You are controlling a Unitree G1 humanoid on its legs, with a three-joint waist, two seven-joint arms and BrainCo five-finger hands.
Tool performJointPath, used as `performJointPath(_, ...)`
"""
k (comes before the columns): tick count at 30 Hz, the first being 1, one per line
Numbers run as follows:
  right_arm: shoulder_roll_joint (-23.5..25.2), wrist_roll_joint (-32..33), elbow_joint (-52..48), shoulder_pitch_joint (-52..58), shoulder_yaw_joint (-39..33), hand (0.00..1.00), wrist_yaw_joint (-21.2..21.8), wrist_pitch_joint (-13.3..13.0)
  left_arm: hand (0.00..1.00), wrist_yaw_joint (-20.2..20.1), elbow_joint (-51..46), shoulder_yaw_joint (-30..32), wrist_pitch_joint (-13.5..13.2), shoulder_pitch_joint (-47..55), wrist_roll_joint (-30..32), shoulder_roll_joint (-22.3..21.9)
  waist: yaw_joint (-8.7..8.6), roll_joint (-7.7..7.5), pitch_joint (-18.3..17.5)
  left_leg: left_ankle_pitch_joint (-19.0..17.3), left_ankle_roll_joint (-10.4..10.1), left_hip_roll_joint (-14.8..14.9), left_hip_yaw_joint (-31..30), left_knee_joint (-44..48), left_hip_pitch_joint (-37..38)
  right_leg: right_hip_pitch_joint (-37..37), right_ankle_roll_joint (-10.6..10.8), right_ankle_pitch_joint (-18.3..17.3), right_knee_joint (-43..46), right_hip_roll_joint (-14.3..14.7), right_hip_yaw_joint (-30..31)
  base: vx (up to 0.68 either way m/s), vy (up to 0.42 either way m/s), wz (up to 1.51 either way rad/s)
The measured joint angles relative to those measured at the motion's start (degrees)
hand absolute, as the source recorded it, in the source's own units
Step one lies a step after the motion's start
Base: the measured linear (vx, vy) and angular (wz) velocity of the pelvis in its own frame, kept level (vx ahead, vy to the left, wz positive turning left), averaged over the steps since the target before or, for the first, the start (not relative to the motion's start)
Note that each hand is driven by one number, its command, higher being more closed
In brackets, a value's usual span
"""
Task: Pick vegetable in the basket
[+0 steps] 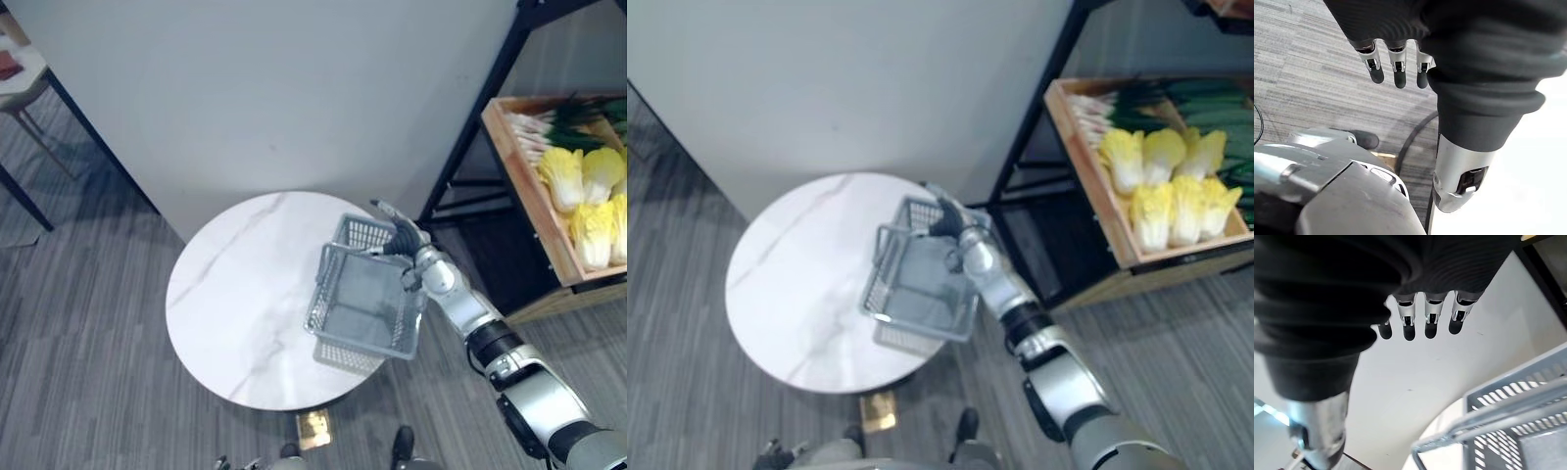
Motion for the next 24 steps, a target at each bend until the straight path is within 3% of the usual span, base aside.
performJointPath(9,0.41,-0.33,7.43,-6.05,-3.2,0.0,-0.31,1.01,0.0,0.58,-0.05,-1.73,-0.14,-2.46,-0.66,-0.01,0.29,1.37,5.05,2.07,0.27,-0.22,-1.3,-0.22,-4.32,-3.74,-0.65,1.71,-0.47,-0.06,-0.45,-0.05,-0.025,0.05)
performJointPath(24,-0.45,-4.28,9.68,-10.45,-5.05,0.0,-2.65,1.21,0.0,1.35,-0.11,-4.51,-0.82,-3.45,-2.89,0.12,0.42,2.22,8.77,3.44,0.44,-0.55,-2.83,-1.1,-7.1,-6.12,-0.75,2.37,-0.97,-0.1,-0.95,-0.03,-0.004,0.03)
